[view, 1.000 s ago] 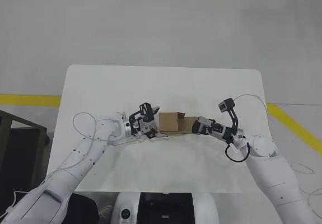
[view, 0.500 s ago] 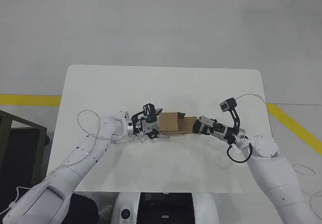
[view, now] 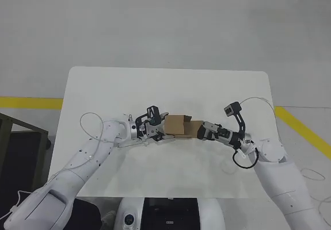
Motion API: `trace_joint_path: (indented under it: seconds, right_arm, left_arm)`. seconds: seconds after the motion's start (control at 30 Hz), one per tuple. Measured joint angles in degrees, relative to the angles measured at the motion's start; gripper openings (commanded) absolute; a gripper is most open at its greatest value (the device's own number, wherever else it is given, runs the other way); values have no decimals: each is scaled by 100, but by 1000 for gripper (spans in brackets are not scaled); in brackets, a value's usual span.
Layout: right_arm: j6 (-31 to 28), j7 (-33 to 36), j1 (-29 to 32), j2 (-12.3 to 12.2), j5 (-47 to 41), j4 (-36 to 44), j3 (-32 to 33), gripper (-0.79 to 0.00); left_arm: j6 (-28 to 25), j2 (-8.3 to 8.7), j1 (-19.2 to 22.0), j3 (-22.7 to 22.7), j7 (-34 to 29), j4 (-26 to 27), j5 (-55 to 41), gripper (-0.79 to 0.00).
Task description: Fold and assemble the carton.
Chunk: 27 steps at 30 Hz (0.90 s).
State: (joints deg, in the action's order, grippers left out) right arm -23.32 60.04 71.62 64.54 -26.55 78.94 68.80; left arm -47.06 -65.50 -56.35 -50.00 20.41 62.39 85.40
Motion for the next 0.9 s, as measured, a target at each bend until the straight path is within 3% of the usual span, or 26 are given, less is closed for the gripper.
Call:
trace_joint_path:
  seconds: [0.07, 0.1, 0.17, 0.2, 0.9]
  right_arm:
    - [134, 94, 48, -16, 117, 36, -29, 0]
    - [245, 209, 78, -29, 217, 61, -61, -305]
    - [377, 300, 110, -40, 313, 82, -106, -733]
    - [423, 310, 122, -40, 330, 72, -137, -785]
    - [465, -346, -743, 115, 975, -1202, -667, -785]
  left_arm:
    - [13, 4, -4, -12, 12, 5, 9, -151]
    - [19, 6, -10, -20, 17, 6, 13, -151]
    - [38, 9, -19, -31, 12, 3, 22, -154]
    - [50, 11, -26, -33, 0, 0, 34, -157]
    - [35, 13, -61, -61, -70, 94, 48, -151]
